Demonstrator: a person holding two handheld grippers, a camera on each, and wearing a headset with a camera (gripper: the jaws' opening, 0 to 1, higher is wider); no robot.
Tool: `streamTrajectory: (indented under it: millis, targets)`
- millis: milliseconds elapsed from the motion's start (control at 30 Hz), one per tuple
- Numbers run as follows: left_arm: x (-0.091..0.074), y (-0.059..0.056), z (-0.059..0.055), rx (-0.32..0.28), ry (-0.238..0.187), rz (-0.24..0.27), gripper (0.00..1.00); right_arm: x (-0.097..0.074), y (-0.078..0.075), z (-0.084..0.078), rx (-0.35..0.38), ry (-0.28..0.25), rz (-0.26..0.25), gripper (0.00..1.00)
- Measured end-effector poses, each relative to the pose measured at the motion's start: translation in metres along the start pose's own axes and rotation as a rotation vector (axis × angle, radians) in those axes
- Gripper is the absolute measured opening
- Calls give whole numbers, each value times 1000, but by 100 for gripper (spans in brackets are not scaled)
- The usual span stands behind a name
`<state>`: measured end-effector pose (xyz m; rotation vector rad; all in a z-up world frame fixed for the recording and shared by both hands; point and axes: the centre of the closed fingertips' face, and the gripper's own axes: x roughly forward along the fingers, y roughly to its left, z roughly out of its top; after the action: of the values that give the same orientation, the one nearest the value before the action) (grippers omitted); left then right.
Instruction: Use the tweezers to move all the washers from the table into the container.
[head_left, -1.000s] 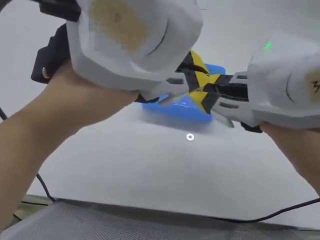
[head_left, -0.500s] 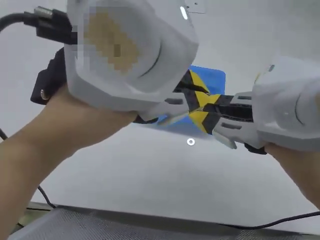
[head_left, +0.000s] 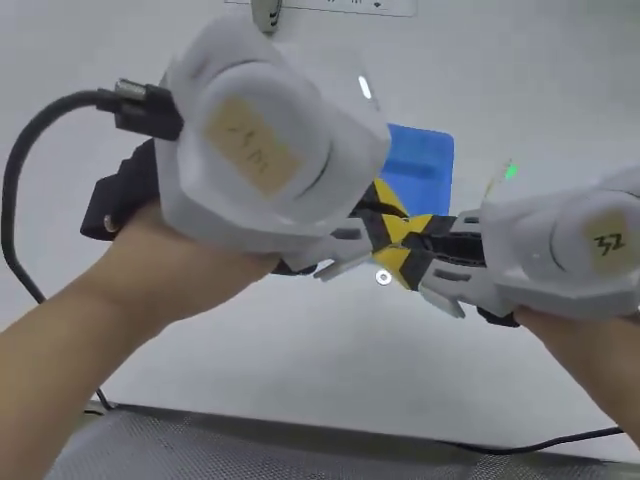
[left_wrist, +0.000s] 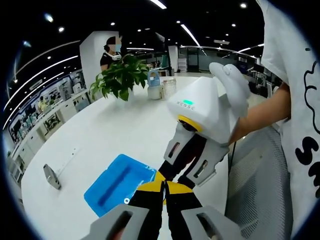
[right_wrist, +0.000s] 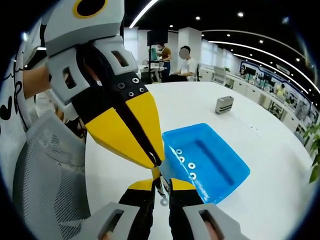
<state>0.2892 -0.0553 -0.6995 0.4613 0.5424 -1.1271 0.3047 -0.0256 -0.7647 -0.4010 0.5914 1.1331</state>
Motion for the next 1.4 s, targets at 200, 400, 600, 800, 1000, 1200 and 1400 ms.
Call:
streamTrajectory:
  millis: [200,400,600,800,1000,1200,1400]
  targets:
    - [6,-1,-7,-7,17,-2,0,5,1,-6,14,12,11,7]
    - [10,-2,-12,-6,32,-5,0,8,3,-12,-4,34,15,7]
    - [13,-2,-13,7,43,-1,0,10,1,-14,-3,40,14,7]
    - [12,1,-13,-5,43,5,0,12,0,-15,2,30,19,6]
    - [14,3,-13,-7,42,0,0,11,1,-15,-7,37,21,5]
    - [15,-1,-11,14,52,-6,0,10,1,-16,-26,49,10,4]
    - [17,-6,-8,82,85,-20,0,7,5,-15,-49,68,15,4]
